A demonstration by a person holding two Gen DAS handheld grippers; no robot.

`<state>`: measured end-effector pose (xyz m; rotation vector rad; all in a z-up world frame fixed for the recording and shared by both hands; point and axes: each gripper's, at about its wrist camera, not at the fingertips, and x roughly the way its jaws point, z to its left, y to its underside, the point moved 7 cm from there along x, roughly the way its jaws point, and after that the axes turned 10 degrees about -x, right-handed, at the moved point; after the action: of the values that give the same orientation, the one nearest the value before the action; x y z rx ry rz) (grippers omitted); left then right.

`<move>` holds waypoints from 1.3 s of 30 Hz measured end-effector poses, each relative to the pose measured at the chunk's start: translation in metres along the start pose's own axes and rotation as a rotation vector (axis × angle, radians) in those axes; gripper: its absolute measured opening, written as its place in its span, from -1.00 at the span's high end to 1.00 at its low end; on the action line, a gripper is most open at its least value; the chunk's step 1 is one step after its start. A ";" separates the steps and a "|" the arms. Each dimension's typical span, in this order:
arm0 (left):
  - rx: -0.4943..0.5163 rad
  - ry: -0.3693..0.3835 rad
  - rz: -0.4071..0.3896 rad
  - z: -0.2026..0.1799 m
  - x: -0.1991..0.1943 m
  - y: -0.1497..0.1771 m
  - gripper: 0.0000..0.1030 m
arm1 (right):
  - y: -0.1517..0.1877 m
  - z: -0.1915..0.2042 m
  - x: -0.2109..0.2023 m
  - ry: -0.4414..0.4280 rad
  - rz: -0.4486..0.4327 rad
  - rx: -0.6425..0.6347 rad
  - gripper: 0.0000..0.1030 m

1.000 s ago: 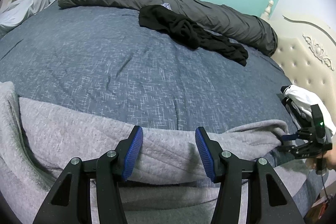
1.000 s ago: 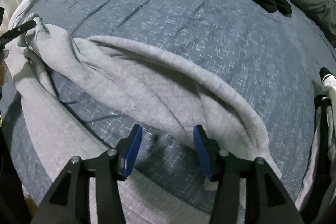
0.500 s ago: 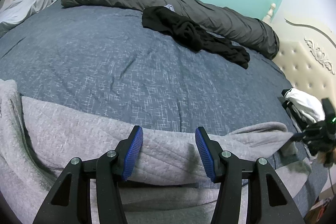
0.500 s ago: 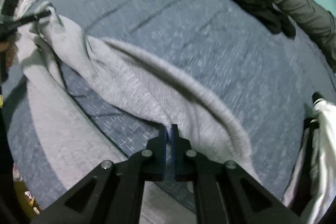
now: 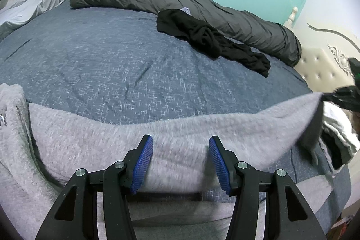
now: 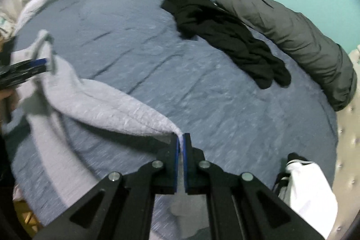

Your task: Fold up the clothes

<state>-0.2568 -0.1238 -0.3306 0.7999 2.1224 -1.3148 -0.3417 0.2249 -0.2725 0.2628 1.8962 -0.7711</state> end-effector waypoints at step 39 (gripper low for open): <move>0.007 0.004 0.011 -0.009 0.011 0.003 -0.09 | 0.157 0.036 0.086 0.075 0.140 0.316 -0.10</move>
<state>-0.2633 -0.1119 -0.3362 0.8172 2.1144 -1.3168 -0.2747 0.3101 -0.4195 0.6219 1.7986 -0.9751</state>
